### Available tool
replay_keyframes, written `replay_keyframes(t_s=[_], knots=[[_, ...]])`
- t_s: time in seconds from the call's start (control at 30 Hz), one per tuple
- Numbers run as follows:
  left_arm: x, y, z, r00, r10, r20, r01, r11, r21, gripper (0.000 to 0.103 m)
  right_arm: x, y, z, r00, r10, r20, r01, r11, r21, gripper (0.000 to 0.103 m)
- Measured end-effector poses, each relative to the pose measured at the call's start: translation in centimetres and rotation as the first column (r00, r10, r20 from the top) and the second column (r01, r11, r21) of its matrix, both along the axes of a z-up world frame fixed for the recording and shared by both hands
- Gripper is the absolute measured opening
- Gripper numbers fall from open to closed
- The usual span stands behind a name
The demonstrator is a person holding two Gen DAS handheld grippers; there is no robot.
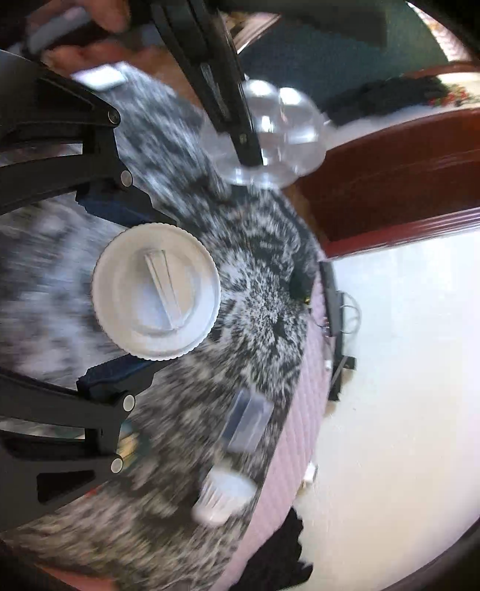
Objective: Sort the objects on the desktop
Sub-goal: 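Carry the white lid and clear container into the pink box and release both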
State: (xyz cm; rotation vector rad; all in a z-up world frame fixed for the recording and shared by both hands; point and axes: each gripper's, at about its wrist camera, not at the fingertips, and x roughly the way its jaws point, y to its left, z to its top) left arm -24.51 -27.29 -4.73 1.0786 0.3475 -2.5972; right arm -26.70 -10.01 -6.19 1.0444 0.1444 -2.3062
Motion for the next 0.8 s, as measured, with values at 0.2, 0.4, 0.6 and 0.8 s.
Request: replay_keyframes(t_s=[0.2, 0.4, 0.6, 0.8], knots=[[9.1, 8.5, 4.6, 0.993, -0.103, -0.053, 0.107, 0.991, 0.074, 0.016, 10.4, 9.1, 6.3, 0.998, -0.038, -0.043, 0.034, 0.996, -0.084, 0.065], [15.0, 19.4, 8.3, 0.954, -0.285, -0.098, 0.283, 0.959, -0.033, 0.017, 18.7, 19.0, 10.0, 0.986, -0.135, -0.096, 0.121, 0.983, -0.137, 0.065], [16.9, 28.9, 11.3, 0.890, -0.436, -0.135, 0.429, 0.900, -0.079, 0.017, 23.1, 28.8, 12.5, 0.950, -0.282, -0.130, 0.260, 0.951, -0.167, 0.065], [15.2, 38.0, 12.9, 0.813, -0.564, -0.146, 0.564, 0.825, -0.044, 0.017, 24.4, 38.2, 14.8, 0.878, -0.442, -0.184, 0.411, 0.893, -0.182, 0.065]])
